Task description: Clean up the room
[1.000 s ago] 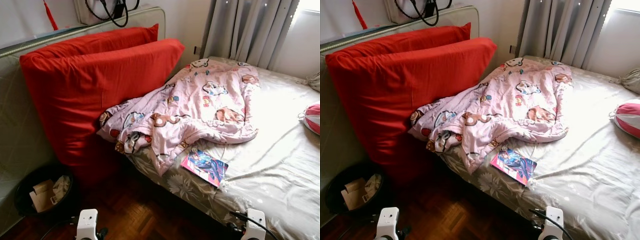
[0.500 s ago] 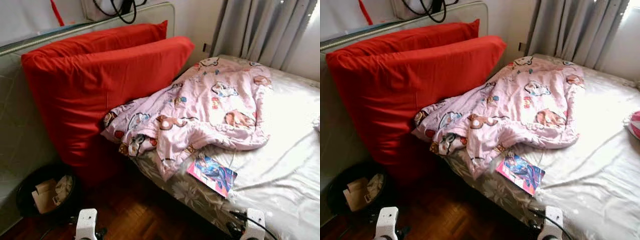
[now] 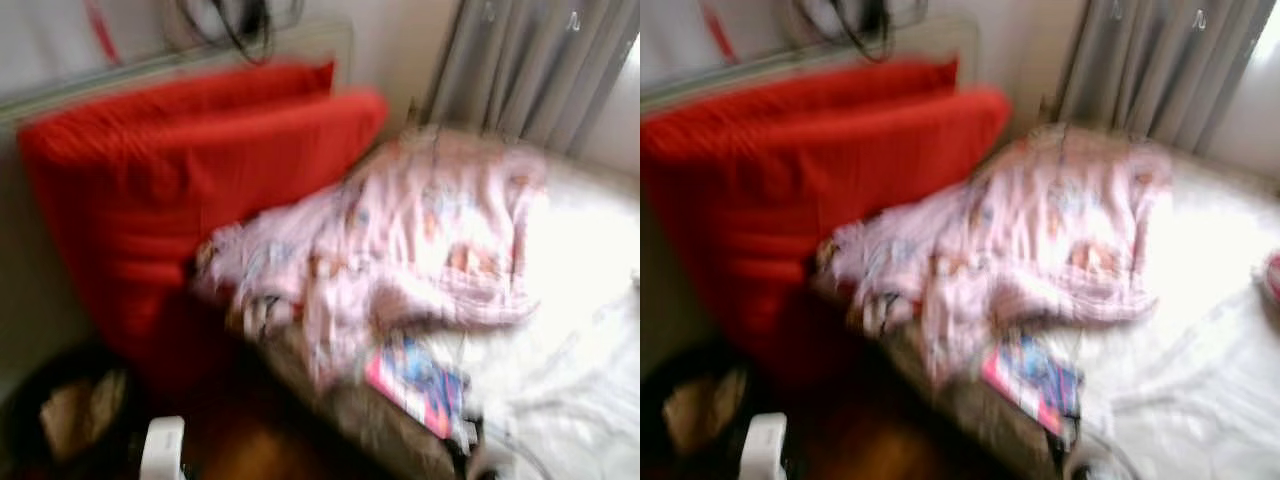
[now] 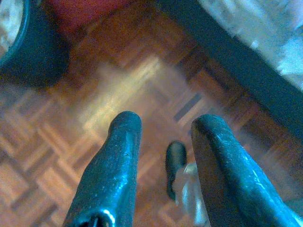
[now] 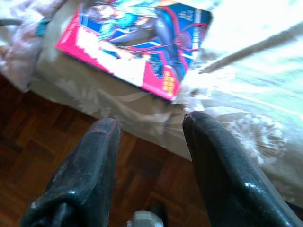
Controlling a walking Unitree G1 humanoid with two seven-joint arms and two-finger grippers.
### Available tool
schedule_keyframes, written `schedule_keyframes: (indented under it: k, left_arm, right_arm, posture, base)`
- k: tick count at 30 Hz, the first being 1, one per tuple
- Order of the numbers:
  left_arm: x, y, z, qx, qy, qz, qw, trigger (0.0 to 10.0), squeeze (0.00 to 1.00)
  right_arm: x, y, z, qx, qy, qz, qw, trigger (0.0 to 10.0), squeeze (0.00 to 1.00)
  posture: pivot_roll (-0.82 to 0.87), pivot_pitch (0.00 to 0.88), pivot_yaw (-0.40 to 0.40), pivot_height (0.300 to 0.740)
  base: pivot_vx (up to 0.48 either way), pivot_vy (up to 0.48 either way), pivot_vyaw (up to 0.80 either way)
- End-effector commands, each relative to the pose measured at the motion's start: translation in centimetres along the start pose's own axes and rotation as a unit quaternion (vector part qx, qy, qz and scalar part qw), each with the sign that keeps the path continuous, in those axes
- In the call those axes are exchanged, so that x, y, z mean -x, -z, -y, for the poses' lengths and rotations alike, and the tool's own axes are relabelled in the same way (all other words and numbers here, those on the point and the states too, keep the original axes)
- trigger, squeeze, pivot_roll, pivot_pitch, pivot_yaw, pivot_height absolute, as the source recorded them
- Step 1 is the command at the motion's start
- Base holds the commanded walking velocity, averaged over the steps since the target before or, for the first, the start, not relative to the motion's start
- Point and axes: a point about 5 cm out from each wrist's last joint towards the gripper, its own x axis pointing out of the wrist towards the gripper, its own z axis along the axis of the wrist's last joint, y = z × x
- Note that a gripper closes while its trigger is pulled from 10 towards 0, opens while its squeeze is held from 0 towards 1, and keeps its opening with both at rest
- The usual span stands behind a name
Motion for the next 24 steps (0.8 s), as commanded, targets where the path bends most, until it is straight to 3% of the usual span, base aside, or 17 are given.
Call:
schedule_keyframes:
  k: [1,5,24]
  left_arm:
    - [-0.14,-0.25,0.59,0.006,0.007,0.005,1.0,10.0,0.0]
    - [-0.13,-0.37,0.6,0.009,0.008,0.014,1.0,10.0,0.0]
    - [0.78,-0.09,-0.04,0.041,0.001,0.105,0.994,10.0,0.0]
  right_arm:
    - [0.36,0.3,1.2,0.0,0.015,-0.004,1.0,10.0,0.0]
    - [0.36,0.25,1.18,0.0,0.013,0.0,1.0,10.0,0.0]
    - [1.34,0.49,1.02,-0.028,-0.008,0.111,0.993,10.0,0.0]
  posture:
    - [0.01,0.0,-0.031,0.74]
    - [0.0,0.0,-0.028,0.74]
    - [0.0,0.048,-0.005,0.74]
  base:
    - [0.315,0.0,0.0]
    - [0.31,0.0,0.0]
    - [0.0,0.0,0.0]
